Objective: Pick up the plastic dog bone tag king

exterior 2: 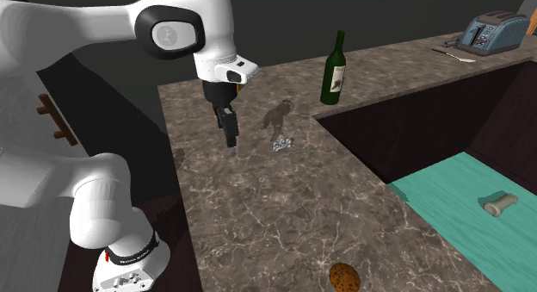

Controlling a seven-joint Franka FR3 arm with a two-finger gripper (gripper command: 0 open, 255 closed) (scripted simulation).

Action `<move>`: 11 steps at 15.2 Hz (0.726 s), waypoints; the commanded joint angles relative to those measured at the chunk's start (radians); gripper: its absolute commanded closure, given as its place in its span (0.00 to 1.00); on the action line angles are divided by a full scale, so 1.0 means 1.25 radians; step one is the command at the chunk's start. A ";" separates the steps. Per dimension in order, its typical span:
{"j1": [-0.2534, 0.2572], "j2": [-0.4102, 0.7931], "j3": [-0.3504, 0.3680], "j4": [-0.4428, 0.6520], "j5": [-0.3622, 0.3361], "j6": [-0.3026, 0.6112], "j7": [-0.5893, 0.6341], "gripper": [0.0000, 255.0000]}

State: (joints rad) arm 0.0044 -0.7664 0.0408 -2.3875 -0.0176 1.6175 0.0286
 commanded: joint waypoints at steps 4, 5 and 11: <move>0.007 0.073 0.018 0.004 0.014 0.069 0.020 0.00; 0.009 0.099 0.024 0.008 0.018 0.091 0.026 0.00; 0.020 0.264 0.058 0.052 0.034 0.211 0.063 0.00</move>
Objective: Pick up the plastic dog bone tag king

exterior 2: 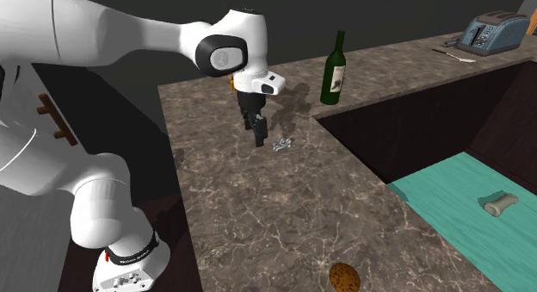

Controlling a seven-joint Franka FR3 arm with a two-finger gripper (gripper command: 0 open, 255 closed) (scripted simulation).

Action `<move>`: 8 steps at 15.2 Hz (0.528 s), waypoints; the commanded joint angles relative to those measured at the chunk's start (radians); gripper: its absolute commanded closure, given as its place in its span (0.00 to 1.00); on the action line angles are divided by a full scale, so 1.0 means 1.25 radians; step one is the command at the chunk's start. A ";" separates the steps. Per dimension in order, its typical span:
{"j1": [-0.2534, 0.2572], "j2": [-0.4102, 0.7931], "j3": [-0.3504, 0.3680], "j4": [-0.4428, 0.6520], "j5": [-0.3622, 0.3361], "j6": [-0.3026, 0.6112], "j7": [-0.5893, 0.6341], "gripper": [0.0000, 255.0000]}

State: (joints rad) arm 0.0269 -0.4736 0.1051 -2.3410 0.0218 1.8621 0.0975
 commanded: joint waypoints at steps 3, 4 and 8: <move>0.007 0.117 0.023 0.052 0.004 0.067 0.026 0.00; 0.008 0.147 0.028 0.066 0.004 0.082 0.033 0.00; 0.014 0.267 0.047 0.133 -0.003 0.135 0.059 0.00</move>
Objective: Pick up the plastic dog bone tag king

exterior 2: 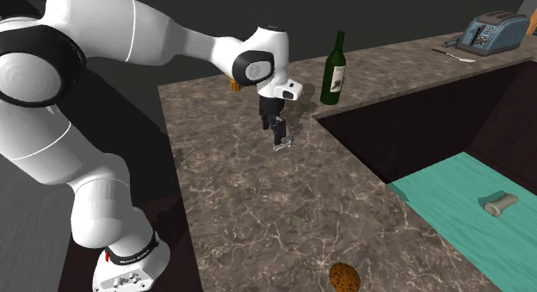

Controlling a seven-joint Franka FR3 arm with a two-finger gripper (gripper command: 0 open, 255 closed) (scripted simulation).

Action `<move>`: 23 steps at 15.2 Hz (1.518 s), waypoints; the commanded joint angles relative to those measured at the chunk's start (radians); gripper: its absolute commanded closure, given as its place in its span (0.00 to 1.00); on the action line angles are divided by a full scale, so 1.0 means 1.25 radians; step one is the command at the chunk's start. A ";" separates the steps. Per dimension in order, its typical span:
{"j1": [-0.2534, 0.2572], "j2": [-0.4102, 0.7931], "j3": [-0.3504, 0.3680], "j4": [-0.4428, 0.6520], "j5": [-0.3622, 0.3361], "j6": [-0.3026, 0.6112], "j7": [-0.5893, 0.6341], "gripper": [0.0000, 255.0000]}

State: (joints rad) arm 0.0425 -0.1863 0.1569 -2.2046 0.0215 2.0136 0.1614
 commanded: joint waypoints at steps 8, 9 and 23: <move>0.011 0.172 0.019 0.079 -0.020 0.093 0.037 0.00; 0.011 0.177 0.019 0.073 -0.021 0.103 0.038 0.00; 0.012 0.189 0.019 0.059 -0.024 0.130 0.040 1.00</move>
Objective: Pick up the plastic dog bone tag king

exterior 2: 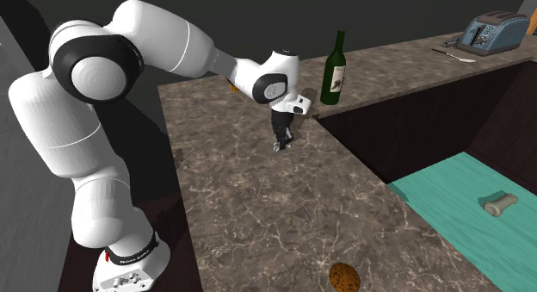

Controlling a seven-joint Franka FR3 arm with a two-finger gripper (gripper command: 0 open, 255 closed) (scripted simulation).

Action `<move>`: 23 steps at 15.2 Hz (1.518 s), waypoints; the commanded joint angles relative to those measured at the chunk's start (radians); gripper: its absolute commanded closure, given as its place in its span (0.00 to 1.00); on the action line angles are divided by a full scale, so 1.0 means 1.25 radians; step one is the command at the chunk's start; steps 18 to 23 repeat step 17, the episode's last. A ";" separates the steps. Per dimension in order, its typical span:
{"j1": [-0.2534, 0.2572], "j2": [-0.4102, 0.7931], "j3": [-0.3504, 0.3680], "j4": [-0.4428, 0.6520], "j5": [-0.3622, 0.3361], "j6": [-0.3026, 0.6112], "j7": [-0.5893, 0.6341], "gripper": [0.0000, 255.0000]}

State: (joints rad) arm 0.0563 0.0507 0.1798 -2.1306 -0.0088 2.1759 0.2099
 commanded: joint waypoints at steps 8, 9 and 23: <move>0.000 -0.036 0.000 0.047 0.008 -0.083 -0.004 1.00; 0.000 -0.040 0.000 0.054 0.009 -0.093 -0.005 1.00; -0.001 -0.059 0.000 0.099 0.012 -0.158 -0.008 1.00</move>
